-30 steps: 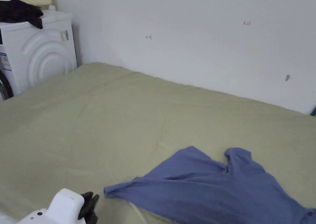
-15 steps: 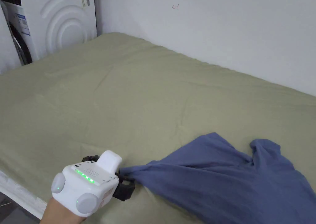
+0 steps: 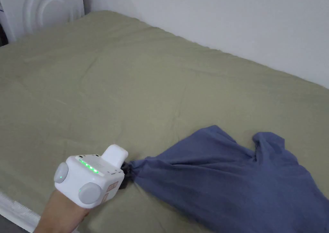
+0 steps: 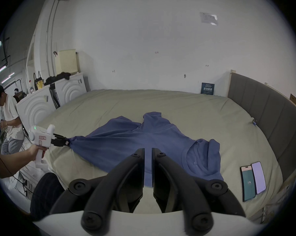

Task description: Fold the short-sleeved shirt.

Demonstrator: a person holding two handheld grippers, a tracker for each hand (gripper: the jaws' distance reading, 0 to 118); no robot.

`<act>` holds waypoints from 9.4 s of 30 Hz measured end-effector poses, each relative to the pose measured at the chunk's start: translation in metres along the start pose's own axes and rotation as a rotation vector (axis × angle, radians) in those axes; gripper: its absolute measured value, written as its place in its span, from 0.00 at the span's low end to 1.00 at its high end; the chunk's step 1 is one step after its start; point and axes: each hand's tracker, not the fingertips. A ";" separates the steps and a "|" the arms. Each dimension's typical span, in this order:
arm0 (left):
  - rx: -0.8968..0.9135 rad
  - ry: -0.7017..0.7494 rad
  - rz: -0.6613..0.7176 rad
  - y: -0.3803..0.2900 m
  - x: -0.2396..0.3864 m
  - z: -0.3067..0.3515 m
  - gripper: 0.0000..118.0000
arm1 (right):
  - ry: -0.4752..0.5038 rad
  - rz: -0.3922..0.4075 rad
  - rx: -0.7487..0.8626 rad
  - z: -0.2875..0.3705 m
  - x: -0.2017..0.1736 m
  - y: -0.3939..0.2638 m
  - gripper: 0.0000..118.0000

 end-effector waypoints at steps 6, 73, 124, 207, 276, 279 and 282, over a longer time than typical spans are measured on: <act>0.021 -0.015 0.069 0.002 0.004 0.024 0.05 | 0.001 0.110 -0.166 -0.129 0.034 0.044 0.09; 0.695 -0.020 0.303 0.535 0.018 0.137 0.03 | -0.190 0.025 0.487 -0.106 0.171 0.512 0.01; 0.142 0.017 -0.104 -0.097 0.098 0.159 0.90 | -0.152 -0.178 -0.144 0.091 0.061 -0.155 0.92; 0.113 0.085 -0.038 -0.012 0.088 0.035 0.37 | -0.149 -0.190 -0.109 0.046 0.041 -0.143 0.05; 0.248 0.031 0.026 0.010 0.088 0.108 0.00 | -0.148 0.003 -0.022 0.033 0.028 -0.092 0.00; 0.154 0.044 0.019 0.045 0.078 0.047 0.00 | -0.022 -0.048 -0.062 0.012 0.018 -0.086 0.00; 0.106 0.085 0.001 0.084 0.060 -0.017 0.00 | -0.012 -0.043 -0.081 -0.001 0.012 -0.084 0.00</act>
